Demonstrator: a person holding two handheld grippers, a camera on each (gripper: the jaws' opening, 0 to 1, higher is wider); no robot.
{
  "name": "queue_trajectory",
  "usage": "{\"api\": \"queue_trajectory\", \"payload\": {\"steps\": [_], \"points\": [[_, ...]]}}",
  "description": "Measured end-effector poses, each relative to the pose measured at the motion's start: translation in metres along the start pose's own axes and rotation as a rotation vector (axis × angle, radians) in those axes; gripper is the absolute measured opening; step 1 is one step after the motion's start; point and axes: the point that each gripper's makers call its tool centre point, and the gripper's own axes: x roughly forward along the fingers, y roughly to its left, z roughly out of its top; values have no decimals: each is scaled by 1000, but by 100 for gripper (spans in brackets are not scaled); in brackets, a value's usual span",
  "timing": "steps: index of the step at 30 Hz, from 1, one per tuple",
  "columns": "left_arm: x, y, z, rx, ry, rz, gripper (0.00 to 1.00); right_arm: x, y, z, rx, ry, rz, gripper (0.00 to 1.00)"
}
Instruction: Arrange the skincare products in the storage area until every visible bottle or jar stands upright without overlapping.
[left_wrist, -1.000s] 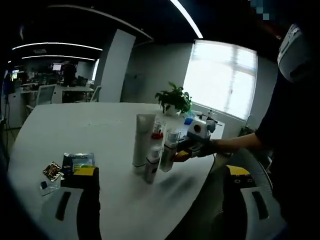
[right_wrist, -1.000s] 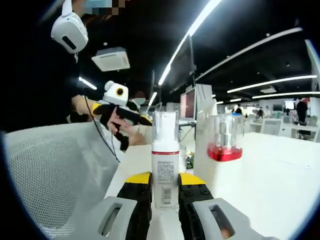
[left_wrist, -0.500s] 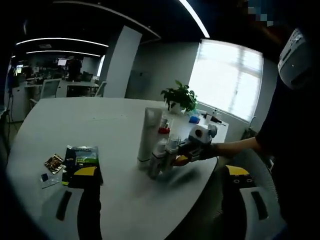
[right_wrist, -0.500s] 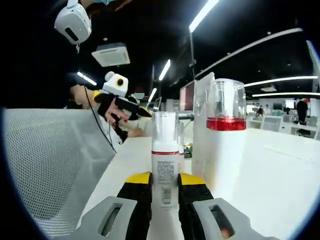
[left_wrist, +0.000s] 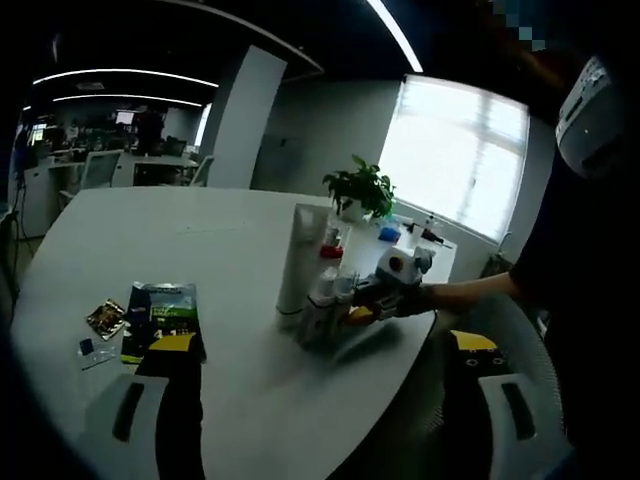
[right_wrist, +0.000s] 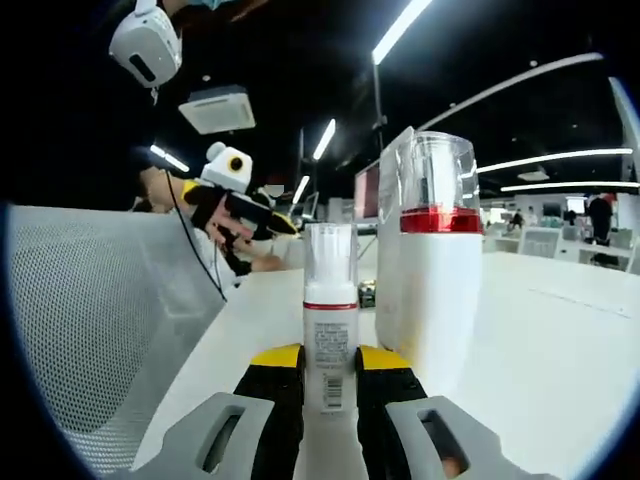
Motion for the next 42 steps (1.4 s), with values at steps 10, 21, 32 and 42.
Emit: {"api": "queue_trajectory", "payload": {"steps": [10, 21, 32, 42], "points": [[2, 3, -5, -2, 11, -12, 93, -2, 1, -1, -23, 64, 12, 11], [5, 4, -8, -1, 18, -21, 93, -2, -13, -9, -39, 103, 54, 11], [5, -2, -9, 4, 25, -27, 93, -3, -18, -15, -16, 130, 100, 11], [6, -8, -8, 17, 37, -38, 94, -6, -18, -28, -3, 208, 87, 11]]}}
